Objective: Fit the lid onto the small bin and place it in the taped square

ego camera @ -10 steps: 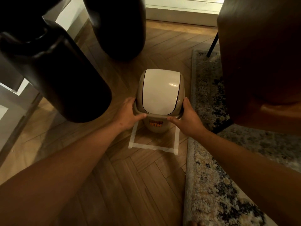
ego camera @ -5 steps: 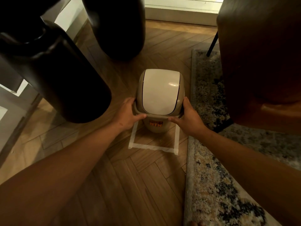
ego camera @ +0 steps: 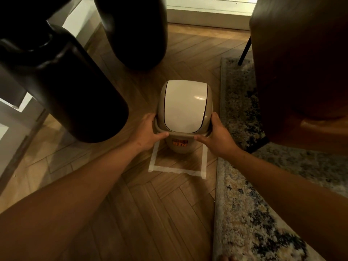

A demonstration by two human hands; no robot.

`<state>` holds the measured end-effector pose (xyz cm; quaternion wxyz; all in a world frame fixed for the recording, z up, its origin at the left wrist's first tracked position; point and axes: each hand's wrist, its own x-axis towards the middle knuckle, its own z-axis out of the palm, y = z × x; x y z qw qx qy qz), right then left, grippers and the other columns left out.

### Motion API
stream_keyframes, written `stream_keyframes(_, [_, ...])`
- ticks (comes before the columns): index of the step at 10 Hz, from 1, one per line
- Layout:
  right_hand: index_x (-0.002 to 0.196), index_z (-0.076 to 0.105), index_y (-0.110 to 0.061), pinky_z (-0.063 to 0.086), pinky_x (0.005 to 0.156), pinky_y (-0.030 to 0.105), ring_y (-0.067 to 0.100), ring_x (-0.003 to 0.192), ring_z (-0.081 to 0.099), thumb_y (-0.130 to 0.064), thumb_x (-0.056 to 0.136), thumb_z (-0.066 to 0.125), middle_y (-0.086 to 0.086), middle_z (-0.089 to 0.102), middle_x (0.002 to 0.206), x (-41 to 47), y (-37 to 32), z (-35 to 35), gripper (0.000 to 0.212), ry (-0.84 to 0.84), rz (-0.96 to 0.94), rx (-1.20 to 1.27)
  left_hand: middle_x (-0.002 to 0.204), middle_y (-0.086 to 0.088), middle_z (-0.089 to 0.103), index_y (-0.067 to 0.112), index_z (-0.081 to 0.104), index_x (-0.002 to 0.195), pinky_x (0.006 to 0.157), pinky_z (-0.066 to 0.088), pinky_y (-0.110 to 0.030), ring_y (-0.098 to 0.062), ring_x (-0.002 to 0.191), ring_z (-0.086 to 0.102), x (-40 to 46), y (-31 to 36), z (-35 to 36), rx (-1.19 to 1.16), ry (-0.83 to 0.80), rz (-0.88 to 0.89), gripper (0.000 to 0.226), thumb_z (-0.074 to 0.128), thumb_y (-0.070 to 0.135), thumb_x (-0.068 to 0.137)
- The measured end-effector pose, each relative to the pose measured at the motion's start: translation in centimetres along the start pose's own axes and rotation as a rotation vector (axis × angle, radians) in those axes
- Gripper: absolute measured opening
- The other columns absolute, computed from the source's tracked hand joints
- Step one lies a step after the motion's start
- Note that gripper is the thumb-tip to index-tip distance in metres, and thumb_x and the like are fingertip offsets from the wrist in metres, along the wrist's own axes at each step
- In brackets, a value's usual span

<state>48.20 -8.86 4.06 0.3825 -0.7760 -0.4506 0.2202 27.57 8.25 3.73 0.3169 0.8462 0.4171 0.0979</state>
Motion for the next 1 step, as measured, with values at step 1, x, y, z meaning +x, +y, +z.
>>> stream_keyframes(1, [0.146,0.035,-0.016,0.044,0.109,0.042,0.018,0.133,0.046,-0.027,0.075,0.090,0.004,0.045,0.146,0.02,0.02,-0.04,0.090,0.012,0.004,0.033,0.153,-0.004,0.036,0.021,0.033,0.152,0.100,0.036,-0.031,-0.024,0.135,0.042,-0.11,0.06,-0.08,-0.023,0.006,-0.023,0.095,0.080,0.051,0.075])
